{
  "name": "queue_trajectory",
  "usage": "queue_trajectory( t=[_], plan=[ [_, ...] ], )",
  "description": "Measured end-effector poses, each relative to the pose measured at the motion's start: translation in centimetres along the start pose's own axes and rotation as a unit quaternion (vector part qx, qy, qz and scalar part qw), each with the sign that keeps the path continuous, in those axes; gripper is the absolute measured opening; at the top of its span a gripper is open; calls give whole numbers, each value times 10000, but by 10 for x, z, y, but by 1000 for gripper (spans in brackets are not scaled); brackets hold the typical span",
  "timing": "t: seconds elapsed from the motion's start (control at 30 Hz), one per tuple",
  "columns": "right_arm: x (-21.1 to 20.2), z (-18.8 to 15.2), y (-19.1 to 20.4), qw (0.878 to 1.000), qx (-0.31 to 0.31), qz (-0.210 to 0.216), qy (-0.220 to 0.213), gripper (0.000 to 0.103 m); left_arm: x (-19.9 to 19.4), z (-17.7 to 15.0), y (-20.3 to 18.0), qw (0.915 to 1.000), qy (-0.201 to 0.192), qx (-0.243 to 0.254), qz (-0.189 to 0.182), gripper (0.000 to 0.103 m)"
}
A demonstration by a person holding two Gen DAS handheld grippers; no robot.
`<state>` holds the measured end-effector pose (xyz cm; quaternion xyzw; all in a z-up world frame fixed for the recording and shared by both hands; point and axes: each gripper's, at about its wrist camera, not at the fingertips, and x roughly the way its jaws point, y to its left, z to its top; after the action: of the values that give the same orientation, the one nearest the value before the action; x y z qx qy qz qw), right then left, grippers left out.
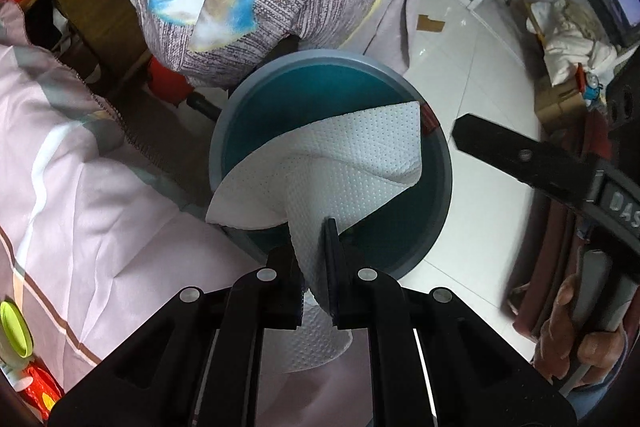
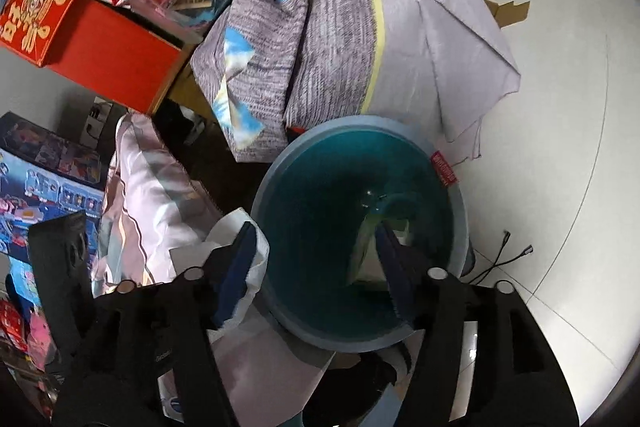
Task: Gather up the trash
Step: 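Open both grippers to drop the napkin and green box into the bin, then move both open grippers back over the trash on the bed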
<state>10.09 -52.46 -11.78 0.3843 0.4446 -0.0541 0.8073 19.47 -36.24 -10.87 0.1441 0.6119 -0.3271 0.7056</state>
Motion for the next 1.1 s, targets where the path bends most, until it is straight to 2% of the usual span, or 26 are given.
queue_trajectory(
  t=[0.07,0.13,0.2,0.3,0.37,0.5,0.87,1.1],
  plan=[
    [-4,2,-5,9999,51,-88,-82,67,2,2,-1,10000,19,7,-20,12],
    [-8,3,-10,9997,142,-167,-137,71,2,3,-4,10000,21,20,-1,24],
    [-12,4,-17,9992,249,-266,-164,73,-1,3,-6,10000,-45,21,34,63],
    [-15,4,-23,9988,339,-326,-146,74,-8,3,-9,9997,-229,34,126,82],
    [-17,2,-25,9986,371,-339,-135,74,-13,3,-9,9995,-284,4,127,89],
    [-17,-1,-25,9983,440,-357,-95,76,-19,-1,-7,9995,-303,-65,109,94],
    [-28,-13,-7,9984,409,-376,-129,76,-47,-24,2,9984,-516,-212,70,96],
    [-34,-31,16,9988,244,-416,-27,78,-72,-51,12,9972,-687,-276,79,98]
  ],
)
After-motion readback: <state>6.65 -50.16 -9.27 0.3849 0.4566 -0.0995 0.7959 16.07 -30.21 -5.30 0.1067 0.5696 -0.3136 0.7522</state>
